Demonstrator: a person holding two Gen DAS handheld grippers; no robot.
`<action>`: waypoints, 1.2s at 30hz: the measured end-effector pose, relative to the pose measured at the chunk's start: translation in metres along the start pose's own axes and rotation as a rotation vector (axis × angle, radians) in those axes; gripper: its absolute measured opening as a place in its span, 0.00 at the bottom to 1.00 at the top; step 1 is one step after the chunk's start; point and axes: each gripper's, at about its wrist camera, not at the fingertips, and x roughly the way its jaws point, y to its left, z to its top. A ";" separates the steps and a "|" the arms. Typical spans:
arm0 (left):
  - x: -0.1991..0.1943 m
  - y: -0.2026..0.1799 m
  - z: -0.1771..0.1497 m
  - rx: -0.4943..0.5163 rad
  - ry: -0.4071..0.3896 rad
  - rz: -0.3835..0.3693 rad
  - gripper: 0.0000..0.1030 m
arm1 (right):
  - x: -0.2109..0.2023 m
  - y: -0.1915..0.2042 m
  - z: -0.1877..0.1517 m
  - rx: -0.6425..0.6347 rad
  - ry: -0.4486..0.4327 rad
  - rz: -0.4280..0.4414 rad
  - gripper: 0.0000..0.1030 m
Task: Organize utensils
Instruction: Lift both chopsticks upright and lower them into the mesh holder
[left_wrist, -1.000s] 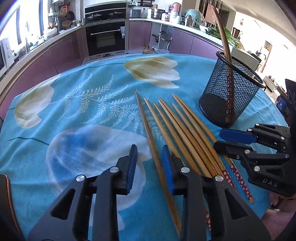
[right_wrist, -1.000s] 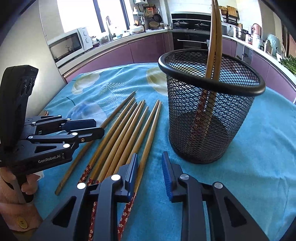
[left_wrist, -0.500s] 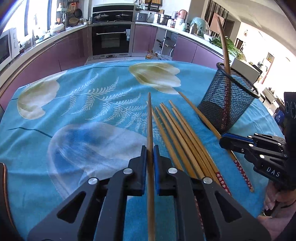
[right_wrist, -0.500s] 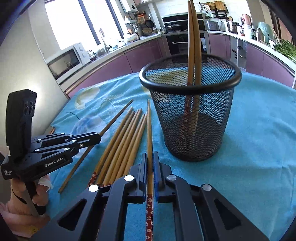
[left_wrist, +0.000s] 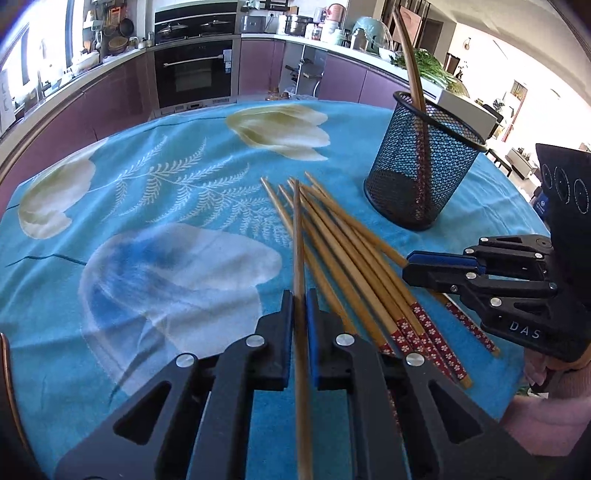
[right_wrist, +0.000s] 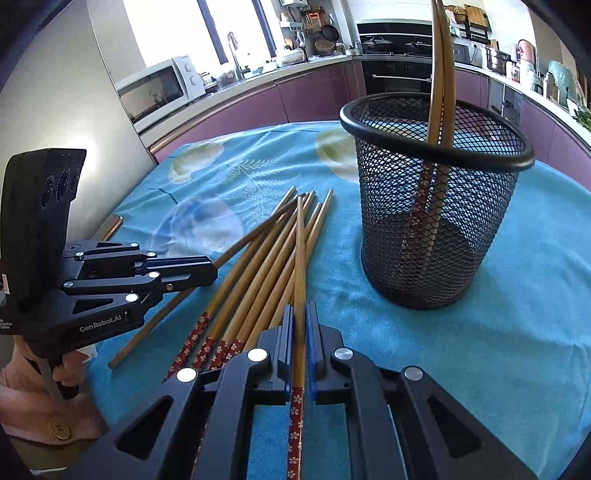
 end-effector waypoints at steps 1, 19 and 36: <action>0.001 0.001 0.000 0.000 0.003 -0.006 0.08 | 0.001 0.000 0.000 -0.001 0.003 -0.002 0.06; -0.024 -0.006 0.010 0.030 -0.056 -0.054 0.07 | -0.034 0.005 0.010 -0.044 -0.101 0.034 0.05; -0.118 -0.020 0.045 0.047 -0.289 -0.242 0.07 | -0.108 -0.008 0.029 -0.032 -0.322 0.050 0.06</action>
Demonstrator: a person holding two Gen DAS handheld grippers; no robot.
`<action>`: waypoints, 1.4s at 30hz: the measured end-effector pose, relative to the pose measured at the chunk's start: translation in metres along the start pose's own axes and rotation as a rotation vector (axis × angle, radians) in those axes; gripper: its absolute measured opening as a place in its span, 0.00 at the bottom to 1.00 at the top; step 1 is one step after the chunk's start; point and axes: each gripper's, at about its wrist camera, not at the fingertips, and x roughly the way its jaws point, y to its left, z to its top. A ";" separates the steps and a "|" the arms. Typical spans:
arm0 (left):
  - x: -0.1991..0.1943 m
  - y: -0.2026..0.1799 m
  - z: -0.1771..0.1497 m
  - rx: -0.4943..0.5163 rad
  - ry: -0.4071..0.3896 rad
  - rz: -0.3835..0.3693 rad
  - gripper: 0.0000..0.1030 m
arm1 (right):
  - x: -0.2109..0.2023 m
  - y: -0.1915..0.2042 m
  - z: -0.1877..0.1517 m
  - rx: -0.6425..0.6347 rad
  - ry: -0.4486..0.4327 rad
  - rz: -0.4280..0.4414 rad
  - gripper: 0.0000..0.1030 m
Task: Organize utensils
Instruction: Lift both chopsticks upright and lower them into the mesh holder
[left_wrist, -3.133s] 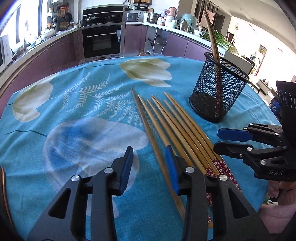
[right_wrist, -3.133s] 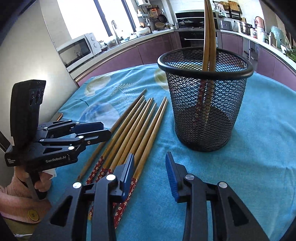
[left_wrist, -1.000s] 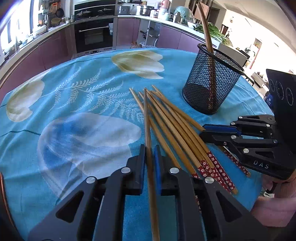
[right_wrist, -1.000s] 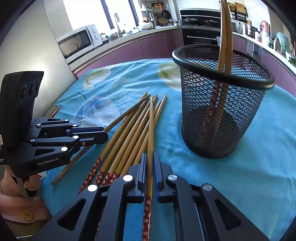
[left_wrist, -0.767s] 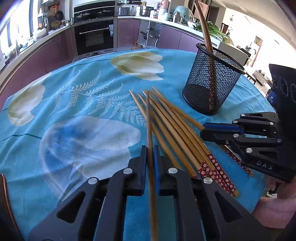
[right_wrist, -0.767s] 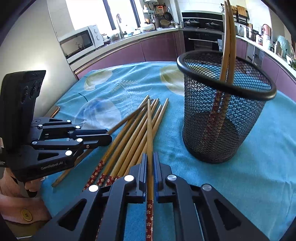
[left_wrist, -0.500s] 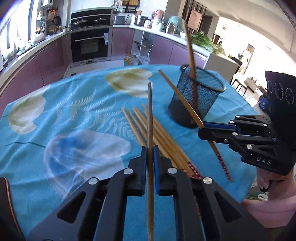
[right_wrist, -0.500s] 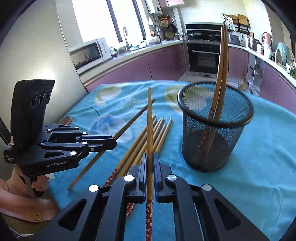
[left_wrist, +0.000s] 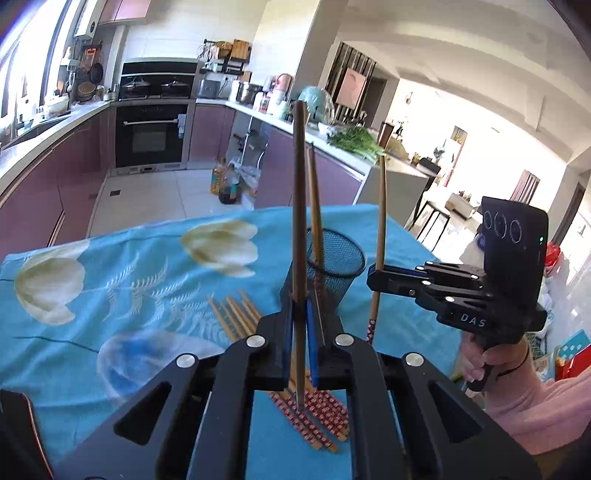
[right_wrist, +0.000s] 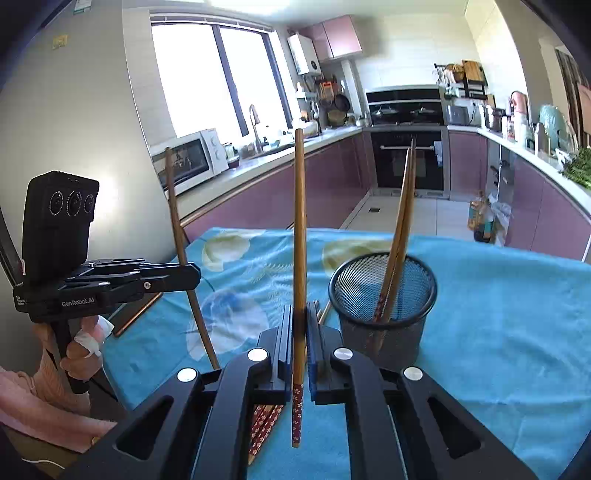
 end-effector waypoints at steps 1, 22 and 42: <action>-0.001 -0.002 0.004 0.001 -0.013 -0.004 0.07 | -0.003 -0.002 0.003 0.000 -0.013 0.000 0.06; 0.014 -0.039 0.095 0.047 -0.191 -0.066 0.07 | -0.027 -0.038 0.063 0.019 -0.228 -0.085 0.06; 0.096 -0.031 0.068 0.088 0.055 0.006 0.07 | 0.035 -0.067 0.040 0.100 -0.031 -0.136 0.06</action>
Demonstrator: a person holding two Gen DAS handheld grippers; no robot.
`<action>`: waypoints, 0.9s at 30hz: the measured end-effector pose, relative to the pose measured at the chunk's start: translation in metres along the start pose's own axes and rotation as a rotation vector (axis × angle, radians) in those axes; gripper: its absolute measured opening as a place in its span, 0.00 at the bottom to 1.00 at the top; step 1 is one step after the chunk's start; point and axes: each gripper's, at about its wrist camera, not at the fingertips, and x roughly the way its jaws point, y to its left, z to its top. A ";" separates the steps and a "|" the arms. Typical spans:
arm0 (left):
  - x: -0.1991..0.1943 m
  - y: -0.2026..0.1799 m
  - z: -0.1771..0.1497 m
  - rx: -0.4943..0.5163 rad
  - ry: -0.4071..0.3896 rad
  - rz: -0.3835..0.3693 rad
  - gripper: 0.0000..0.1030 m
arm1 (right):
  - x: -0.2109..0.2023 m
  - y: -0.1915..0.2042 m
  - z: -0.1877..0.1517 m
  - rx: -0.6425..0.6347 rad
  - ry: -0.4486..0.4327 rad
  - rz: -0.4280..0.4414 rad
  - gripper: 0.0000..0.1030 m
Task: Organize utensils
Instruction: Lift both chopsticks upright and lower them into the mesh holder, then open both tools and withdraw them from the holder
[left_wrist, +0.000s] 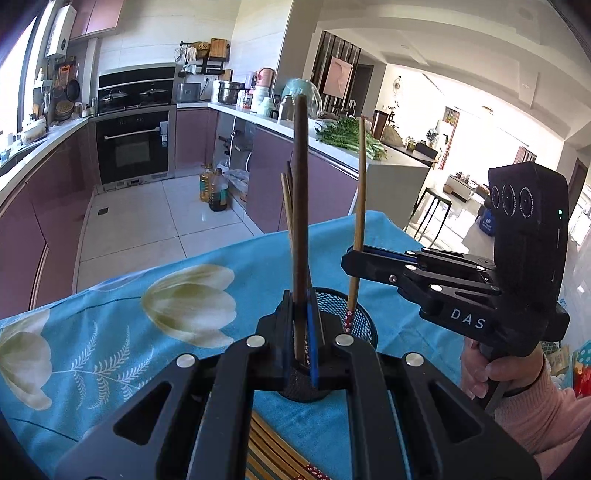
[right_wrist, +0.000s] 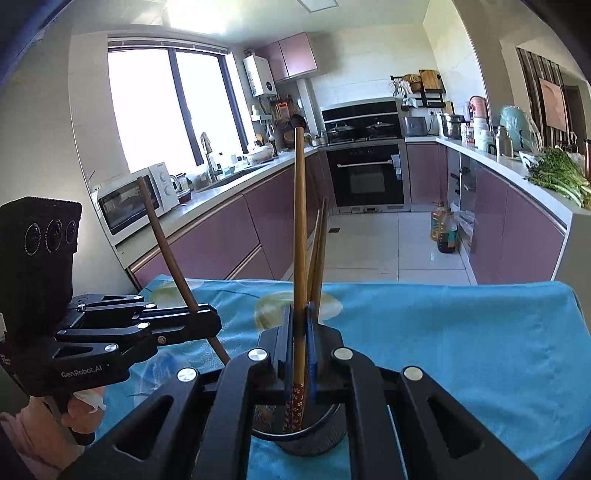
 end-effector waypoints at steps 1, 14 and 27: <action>0.003 0.001 0.000 0.000 0.011 0.000 0.07 | 0.003 -0.001 -0.001 0.007 0.020 0.003 0.06; 0.031 0.012 0.000 -0.044 0.058 0.008 0.10 | 0.026 -0.011 -0.005 0.074 0.092 0.001 0.09; -0.019 0.026 -0.025 -0.094 -0.057 0.097 0.24 | -0.009 0.005 -0.011 0.010 0.004 0.018 0.21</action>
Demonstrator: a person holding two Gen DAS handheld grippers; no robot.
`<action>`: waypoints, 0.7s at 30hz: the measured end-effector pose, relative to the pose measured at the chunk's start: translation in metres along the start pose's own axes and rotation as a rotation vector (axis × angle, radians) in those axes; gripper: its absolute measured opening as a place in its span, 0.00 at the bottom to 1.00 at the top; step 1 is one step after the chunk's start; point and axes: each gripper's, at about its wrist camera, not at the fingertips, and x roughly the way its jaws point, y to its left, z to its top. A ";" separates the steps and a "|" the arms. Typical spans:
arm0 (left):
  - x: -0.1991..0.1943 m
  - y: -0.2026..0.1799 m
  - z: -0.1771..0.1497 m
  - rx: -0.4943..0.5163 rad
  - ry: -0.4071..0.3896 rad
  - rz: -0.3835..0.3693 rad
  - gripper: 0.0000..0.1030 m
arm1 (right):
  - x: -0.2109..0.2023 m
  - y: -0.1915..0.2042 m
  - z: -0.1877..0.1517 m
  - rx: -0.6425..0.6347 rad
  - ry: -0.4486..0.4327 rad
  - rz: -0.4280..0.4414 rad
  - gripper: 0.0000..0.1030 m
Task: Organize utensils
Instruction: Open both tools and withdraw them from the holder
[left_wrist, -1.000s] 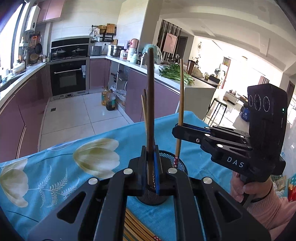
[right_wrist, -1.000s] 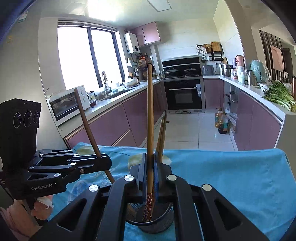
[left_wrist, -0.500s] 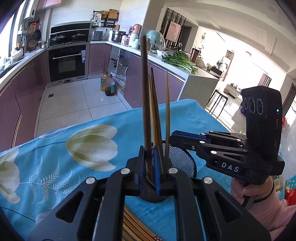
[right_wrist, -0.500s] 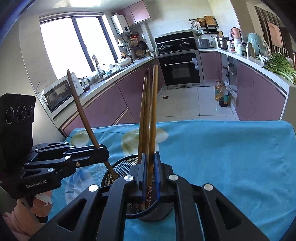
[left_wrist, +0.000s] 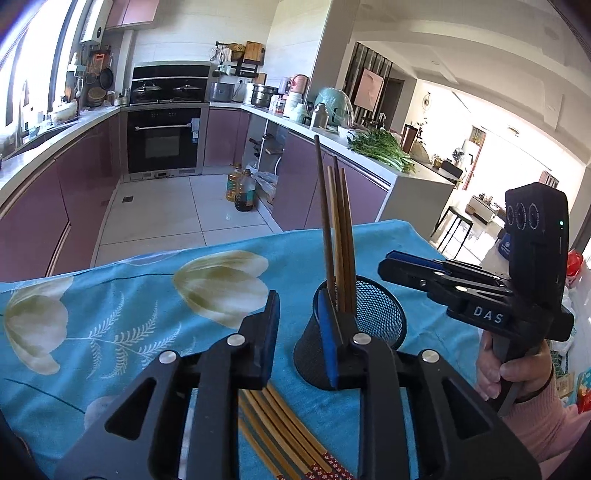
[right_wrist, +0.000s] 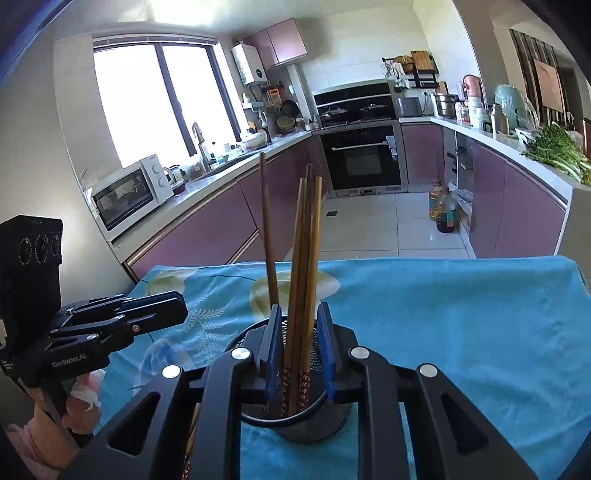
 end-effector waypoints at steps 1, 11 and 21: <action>-0.007 0.001 -0.003 0.000 -0.013 0.010 0.29 | -0.005 0.003 -0.001 -0.009 -0.008 0.015 0.23; -0.028 0.021 -0.052 -0.002 0.043 0.092 0.41 | -0.017 0.045 -0.048 -0.115 0.086 0.136 0.38; 0.004 0.028 -0.105 -0.029 0.200 0.125 0.41 | 0.027 0.061 -0.096 -0.116 0.253 0.097 0.38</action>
